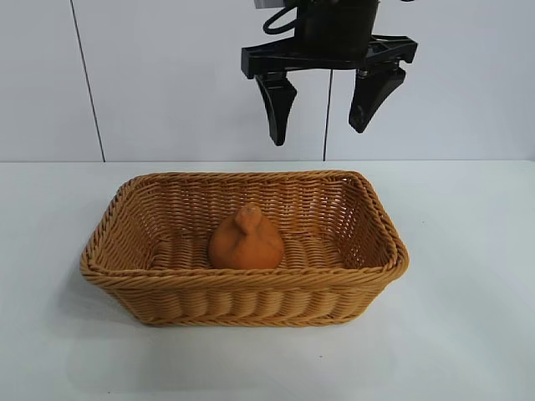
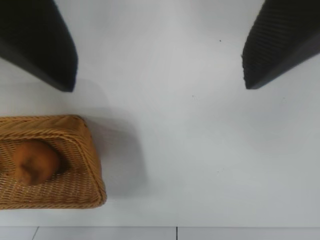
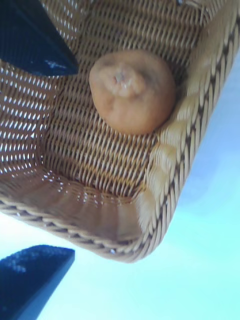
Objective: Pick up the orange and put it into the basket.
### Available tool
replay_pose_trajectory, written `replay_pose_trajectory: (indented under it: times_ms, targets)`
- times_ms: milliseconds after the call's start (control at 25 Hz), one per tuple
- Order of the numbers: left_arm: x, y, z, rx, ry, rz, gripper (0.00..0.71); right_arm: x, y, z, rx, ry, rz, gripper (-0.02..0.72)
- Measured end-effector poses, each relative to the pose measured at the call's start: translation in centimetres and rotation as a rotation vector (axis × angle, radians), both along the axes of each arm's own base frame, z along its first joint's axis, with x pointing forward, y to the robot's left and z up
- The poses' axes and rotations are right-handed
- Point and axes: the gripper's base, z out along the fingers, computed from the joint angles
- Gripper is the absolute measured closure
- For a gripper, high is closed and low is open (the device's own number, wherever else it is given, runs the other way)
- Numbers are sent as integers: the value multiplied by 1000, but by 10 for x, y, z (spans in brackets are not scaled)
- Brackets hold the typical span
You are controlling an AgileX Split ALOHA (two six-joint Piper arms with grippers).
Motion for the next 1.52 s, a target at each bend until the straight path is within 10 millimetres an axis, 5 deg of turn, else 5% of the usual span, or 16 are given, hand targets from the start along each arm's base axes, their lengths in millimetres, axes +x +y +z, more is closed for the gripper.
replay_pose_trajectory:
  times_ms: [360,400,480,520,640,960,1520]
  targets:
    - [0,0,0,0,0,0,74,47,-125,-2,-10,7,-287,72]
    - [0,0,0,0,0,0,74,47,-125,-2,-10,7,-287,72]
    - [0,0,0,0,0,0,74,53,-157,-2,-14,6,-356,72]
    - [0,0,0,0,0,0,74,56,-188,-2,-15,7,-427,72]
    - [0,0,0,0,0,0,74,56,-222,-2,0,11,-507,72]
    - [0,0,0,0,0,0,74,30,-227,-17,38,117,-502,72]
    - [0,0,0,-2,-2,-1,74,-112,-220,-20,25,291,-446,72]
